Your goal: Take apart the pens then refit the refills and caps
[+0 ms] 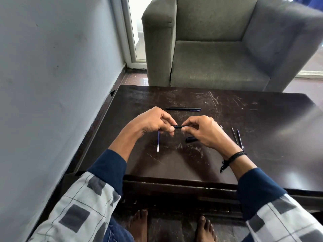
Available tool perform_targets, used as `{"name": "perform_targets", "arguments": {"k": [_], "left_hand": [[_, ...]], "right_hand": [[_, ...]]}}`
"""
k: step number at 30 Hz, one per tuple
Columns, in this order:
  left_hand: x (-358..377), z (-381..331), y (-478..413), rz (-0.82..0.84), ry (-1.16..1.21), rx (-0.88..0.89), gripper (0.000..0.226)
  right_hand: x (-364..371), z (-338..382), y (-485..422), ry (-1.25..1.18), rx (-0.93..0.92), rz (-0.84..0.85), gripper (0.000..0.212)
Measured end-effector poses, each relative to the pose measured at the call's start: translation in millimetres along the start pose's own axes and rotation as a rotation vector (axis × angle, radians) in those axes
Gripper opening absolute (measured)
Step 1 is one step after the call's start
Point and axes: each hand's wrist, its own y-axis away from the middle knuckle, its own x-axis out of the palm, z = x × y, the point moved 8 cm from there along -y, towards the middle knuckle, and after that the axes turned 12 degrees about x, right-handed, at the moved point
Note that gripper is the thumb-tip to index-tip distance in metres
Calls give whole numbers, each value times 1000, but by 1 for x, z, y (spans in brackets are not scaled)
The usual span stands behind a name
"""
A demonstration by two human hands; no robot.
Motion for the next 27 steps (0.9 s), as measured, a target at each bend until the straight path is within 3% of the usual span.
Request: {"name": "perform_targets", "arguments": {"k": [4,10,27], "left_hand": [[1,-1,0,-2,5,-1,20],[1,-2,1,-8,14,3,19],[2,0,0,1,46,3,19]], "right_hand": [[0,0,0,-18,-6,8,16],[1,-1,0,-28,-6,9,4],[1,0,1,-27,0,-18,13]]}}
